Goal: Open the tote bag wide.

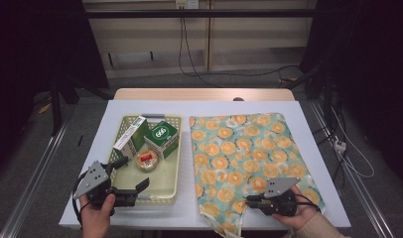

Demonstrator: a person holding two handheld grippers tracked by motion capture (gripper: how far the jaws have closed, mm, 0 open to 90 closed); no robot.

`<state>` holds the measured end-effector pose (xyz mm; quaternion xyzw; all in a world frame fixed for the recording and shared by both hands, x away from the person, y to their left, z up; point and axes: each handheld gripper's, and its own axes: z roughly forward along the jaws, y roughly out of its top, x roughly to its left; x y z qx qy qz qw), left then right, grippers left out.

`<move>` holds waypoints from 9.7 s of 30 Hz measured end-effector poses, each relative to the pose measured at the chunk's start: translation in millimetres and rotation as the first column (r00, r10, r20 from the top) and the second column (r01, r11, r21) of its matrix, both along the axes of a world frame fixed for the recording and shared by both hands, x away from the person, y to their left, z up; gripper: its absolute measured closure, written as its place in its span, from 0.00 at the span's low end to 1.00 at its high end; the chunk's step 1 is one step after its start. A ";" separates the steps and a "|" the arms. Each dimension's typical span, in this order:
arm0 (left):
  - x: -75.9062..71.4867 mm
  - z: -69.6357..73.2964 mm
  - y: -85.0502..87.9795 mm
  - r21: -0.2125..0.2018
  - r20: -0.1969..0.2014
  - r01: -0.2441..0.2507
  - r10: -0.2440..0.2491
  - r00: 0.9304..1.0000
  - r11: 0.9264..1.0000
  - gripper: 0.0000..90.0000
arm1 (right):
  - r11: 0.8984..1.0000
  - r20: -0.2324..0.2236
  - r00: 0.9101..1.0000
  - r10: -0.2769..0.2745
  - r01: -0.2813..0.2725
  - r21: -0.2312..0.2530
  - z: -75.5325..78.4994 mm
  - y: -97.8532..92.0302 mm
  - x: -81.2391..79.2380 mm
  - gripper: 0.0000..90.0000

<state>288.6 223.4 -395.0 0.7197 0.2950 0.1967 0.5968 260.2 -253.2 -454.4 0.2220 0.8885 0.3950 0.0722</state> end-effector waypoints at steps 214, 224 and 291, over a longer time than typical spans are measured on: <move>5.5 -1.2 2.4 -0.042 -0.045 0.001 -0.002 0.999 0.999 0.03 | 0.915 -0.190 0.910 -0.368 0.391 0.103 39.3 -34.0 211.0 1.00; 7.2 -1.4 3.0 -0.045 -0.051 -0.004 0.001 0.999 0.999 0.03 | 0.898 -0.200 0.884 -0.422 0.438 0.044 18.1 -45.9 225.2 0.97; 7.3 0.5 -8.1 -0.024 -0.044 0.025 -0.026 0.999 0.999 0.02 | 0.995 -0.118 0.988 -0.101 0.102 -0.002 6.0 20.4 100.3 1.00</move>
